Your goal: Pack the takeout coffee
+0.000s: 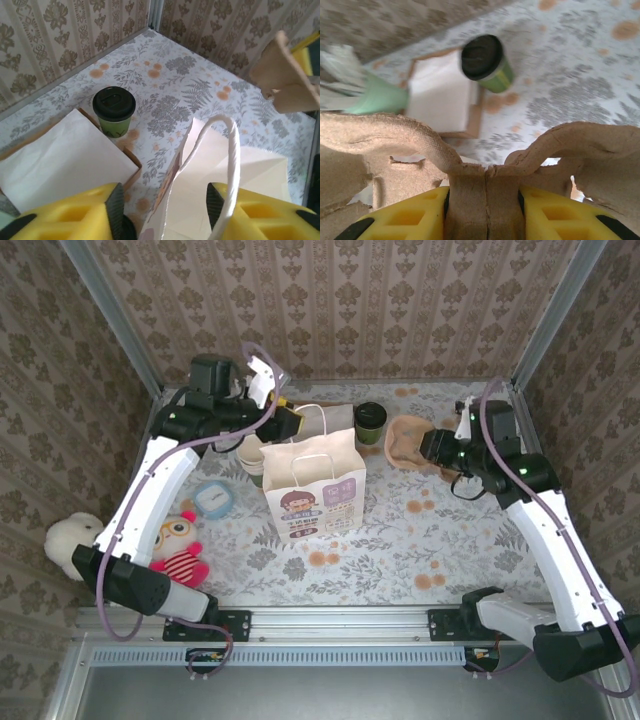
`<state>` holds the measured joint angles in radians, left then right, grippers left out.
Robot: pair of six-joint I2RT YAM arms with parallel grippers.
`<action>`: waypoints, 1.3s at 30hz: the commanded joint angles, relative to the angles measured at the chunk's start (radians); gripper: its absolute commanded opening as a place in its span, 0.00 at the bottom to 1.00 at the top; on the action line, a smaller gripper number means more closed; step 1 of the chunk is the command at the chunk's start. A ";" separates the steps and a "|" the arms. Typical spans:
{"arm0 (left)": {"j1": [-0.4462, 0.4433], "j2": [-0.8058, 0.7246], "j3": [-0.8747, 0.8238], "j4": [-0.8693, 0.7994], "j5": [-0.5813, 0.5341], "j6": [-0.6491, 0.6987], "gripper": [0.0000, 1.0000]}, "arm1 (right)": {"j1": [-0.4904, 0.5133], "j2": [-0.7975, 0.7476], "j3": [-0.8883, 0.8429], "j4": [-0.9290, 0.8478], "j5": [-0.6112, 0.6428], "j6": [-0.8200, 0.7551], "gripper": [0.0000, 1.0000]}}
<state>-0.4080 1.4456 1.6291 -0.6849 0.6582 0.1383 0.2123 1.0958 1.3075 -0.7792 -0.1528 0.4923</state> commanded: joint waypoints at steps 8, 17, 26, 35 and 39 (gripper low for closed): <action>-0.086 0.021 0.039 0.013 -0.075 -0.158 0.07 | 0.047 0.115 0.241 -0.056 -0.316 0.061 0.37; -0.169 0.024 0.076 -0.071 -0.163 -0.327 0.00 | 0.182 0.274 0.432 0.002 -0.447 0.094 0.38; -0.150 0.038 0.094 -0.111 -0.180 -0.306 0.00 | 0.257 0.353 0.402 0.111 -0.581 0.101 0.38; -0.124 0.034 0.063 -0.076 -0.114 -0.302 0.00 | 0.286 0.432 0.387 0.122 -0.628 0.069 0.38; -0.095 0.020 0.049 -0.070 -0.104 -0.309 0.00 | 0.286 0.400 0.314 0.120 -0.620 0.081 0.38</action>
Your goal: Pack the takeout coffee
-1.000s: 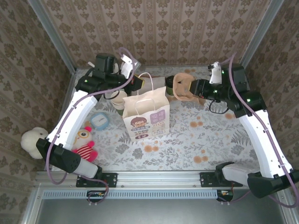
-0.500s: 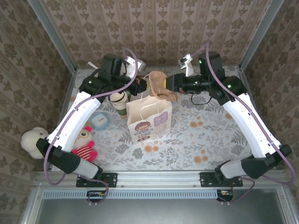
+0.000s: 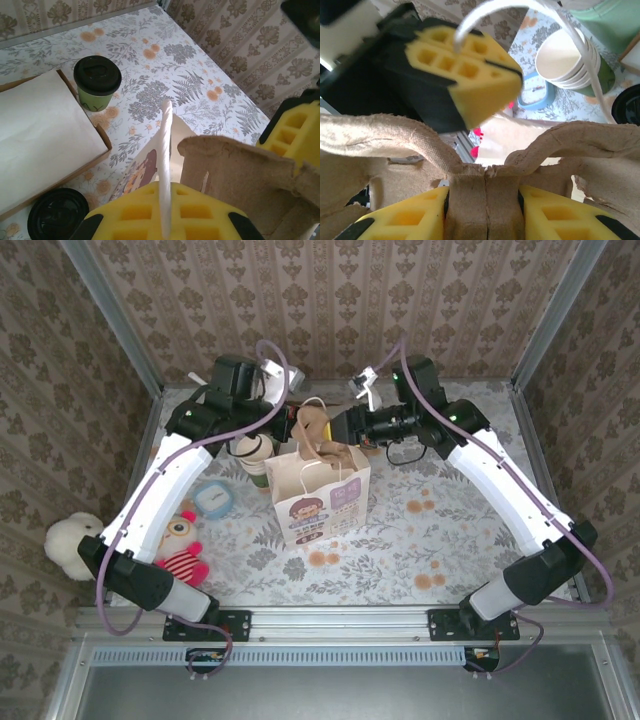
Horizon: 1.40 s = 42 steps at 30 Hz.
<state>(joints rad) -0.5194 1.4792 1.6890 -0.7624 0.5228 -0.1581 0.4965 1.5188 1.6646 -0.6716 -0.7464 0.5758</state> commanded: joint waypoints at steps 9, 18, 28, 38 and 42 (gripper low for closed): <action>0.037 -0.024 -0.009 0.059 0.072 -0.069 0.00 | 0.025 -0.050 -0.104 -0.099 0.102 0.024 0.38; 0.032 -0.062 -0.017 0.046 0.144 -0.170 0.00 | 0.087 -0.023 -0.067 -0.170 0.343 0.048 0.39; 0.040 -0.041 0.004 0.020 0.075 -0.181 0.02 | 0.108 -0.024 -0.077 -0.260 0.332 0.004 0.39; 0.117 -0.108 -0.018 0.044 0.114 -0.148 0.53 | 0.106 -0.035 -0.114 -0.171 0.263 0.021 0.39; 0.174 -0.232 -0.144 0.130 0.230 -0.127 0.65 | 0.103 -0.047 -0.114 -0.165 0.261 0.009 0.39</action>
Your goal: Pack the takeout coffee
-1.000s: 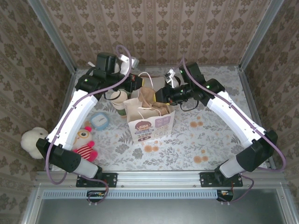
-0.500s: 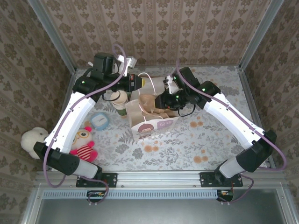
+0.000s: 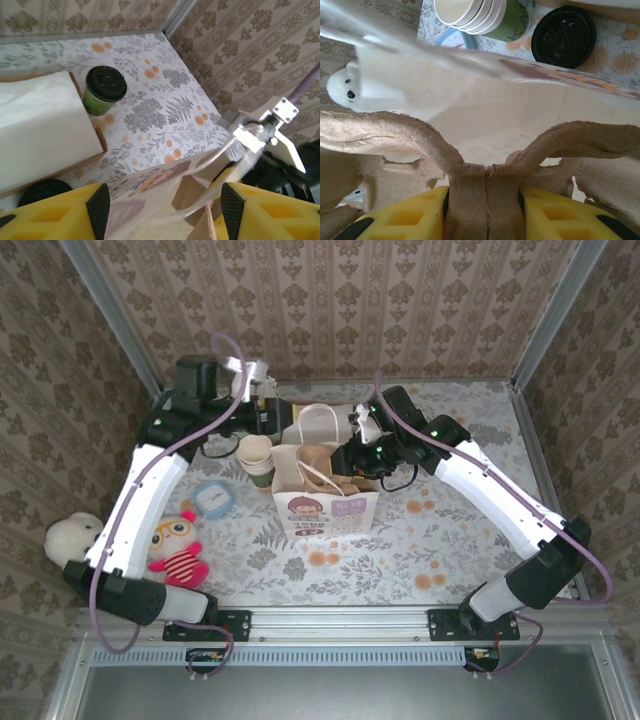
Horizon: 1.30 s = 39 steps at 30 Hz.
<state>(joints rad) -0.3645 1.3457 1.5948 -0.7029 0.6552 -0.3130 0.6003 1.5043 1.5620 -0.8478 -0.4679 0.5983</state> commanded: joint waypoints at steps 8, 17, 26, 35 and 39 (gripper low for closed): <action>-0.021 -0.335 -0.303 0.170 0.157 0.236 0.70 | -0.010 -0.028 0.002 0.005 -0.002 -0.020 0.39; -0.160 -0.297 -0.282 0.185 0.185 0.507 0.66 | -0.010 -0.024 -0.002 0.011 0.031 -0.005 0.39; -0.180 -0.217 -0.223 0.037 0.296 0.765 0.35 | -0.011 -0.033 -0.006 -0.006 0.088 0.013 0.39; -0.241 -0.267 -0.272 0.031 0.306 0.730 0.01 | -0.010 -0.050 -0.024 0.023 0.260 0.149 0.39; -0.314 -0.289 -0.293 0.109 0.264 0.649 0.00 | 0.000 -0.048 -0.024 0.014 0.317 0.154 0.38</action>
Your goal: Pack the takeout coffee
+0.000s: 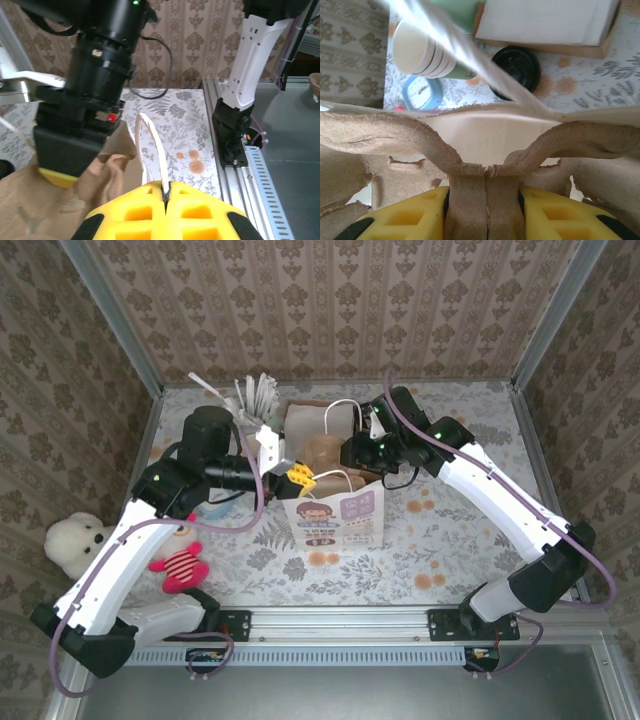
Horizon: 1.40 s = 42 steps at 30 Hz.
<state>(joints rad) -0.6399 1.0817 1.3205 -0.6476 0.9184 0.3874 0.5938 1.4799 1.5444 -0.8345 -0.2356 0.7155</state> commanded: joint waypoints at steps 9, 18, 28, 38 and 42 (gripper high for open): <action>-0.223 0.104 0.090 0.045 -0.235 -0.092 0.00 | 0.046 0.019 0.013 -0.076 0.047 -0.094 0.39; -0.178 0.083 0.105 0.071 -0.305 -0.140 0.68 | 0.046 -0.027 -0.032 -0.097 0.030 -0.253 0.39; 0.094 0.132 0.120 0.194 -0.312 -0.348 1.00 | 0.047 -0.012 -0.066 -0.053 0.070 -0.254 0.38; 0.067 0.341 0.255 0.148 -0.357 -0.393 0.83 | 0.061 -0.006 -0.046 -0.063 0.106 -0.261 0.38; 0.057 0.359 0.257 0.161 -0.368 -0.414 0.62 | 0.065 0.002 -0.026 -0.096 0.111 -0.277 0.38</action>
<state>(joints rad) -0.5751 1.4467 1.5448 -0.5079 0.5571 0.0040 0.6502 1.4784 1.4906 -0.8940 -0.1543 0.4683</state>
